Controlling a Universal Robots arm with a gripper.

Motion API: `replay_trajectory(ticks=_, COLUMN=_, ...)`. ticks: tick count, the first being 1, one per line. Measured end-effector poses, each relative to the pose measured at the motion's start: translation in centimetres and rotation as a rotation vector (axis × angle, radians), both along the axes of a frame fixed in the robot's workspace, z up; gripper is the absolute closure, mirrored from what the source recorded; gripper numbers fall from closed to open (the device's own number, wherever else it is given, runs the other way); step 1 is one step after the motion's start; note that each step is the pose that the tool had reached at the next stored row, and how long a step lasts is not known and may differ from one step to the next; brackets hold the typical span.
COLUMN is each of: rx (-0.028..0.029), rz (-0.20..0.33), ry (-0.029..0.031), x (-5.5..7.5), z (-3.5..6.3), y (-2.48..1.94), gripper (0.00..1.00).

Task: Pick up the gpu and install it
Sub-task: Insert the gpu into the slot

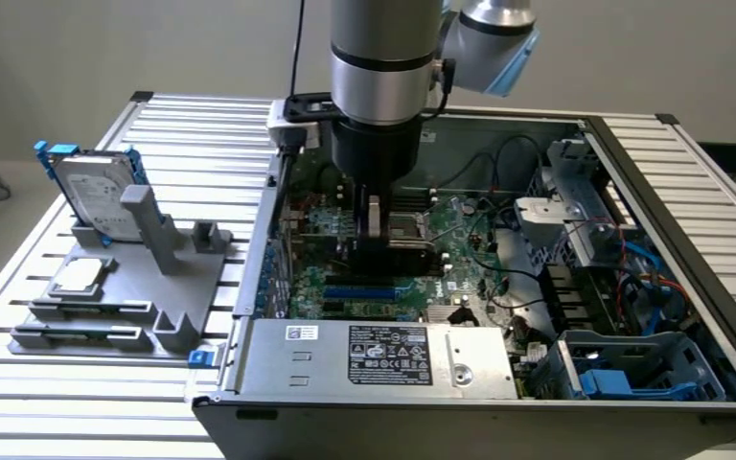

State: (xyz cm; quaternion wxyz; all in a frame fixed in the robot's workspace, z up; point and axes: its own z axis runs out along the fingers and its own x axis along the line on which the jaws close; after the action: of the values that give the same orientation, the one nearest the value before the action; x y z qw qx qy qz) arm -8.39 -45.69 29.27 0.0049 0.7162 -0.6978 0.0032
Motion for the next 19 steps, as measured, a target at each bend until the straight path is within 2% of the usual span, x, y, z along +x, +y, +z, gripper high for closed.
replay_trajectory(ticks=6, rx=-0.0001, rz=0.000, ry=0.0001, x=0.0, z=-0.96, y=-0.29, gripper=0.74)
replay_trajectory(ticks=13, rx=0.0025, rz=0.000, ry=0.0000, x=0.0, z=-1.91, y=-0.36, gripper=0.74)
replay_trajectory(ticks=19, rx=0.0036, rz=0.000, ry=0.0003, x=0.0, z=-2.14, y=-0.36, gripper=0.74)
